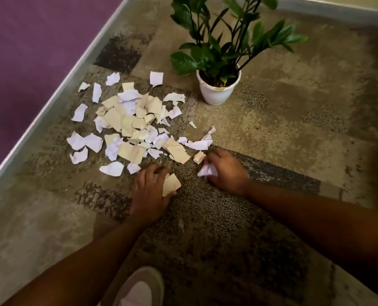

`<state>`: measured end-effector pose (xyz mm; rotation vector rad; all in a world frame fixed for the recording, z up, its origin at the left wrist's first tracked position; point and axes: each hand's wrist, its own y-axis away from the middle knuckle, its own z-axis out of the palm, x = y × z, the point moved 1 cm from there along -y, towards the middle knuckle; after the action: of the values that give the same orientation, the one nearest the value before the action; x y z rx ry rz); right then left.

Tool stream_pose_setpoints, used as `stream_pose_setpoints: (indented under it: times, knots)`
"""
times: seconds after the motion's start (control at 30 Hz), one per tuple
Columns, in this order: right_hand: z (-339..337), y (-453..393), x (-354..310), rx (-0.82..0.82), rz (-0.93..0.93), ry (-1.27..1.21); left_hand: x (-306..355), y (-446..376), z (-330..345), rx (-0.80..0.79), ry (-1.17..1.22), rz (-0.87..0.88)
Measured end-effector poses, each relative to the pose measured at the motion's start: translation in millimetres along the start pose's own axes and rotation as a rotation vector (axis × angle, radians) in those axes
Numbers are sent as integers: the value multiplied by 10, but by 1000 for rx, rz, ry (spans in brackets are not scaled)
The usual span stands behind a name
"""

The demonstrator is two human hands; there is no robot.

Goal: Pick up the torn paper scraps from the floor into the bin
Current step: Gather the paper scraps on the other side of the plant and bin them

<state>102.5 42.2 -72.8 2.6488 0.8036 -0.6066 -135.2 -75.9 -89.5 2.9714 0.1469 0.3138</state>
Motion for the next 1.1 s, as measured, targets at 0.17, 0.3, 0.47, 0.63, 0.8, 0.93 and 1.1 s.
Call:
stream_pose_setpoints:
  times: [0.17, 0.3, 0.47, 0.63, 0.8, 0.93, 1.1]
  knots:
    - [-3, -34, 197, 138, 204, 133, -139, 143, 1, 209, 85, -248]
    - [396, 136, 16, 106, 286, 23, -388, 302, 5, 305, 195, -461]
    - [529, 8, -549, 140, 55, -144, -768, 316, -80, 332, 254, -627]
    - [334, -483, -447, 419, 268, -72, -1074, 67, -204, 355, 351, -731]
    - [270, -860, -58, 361, 384, -99, -1456, -317, -154, 296, 532, -674]
    - [369, -751, -209, 229, 40, -238, -1146, -354, -51, 266, 662, -561]
    - [324, -1234, -503, 417, 24, -161, -1264, -383, -113, 347, 591, -371]
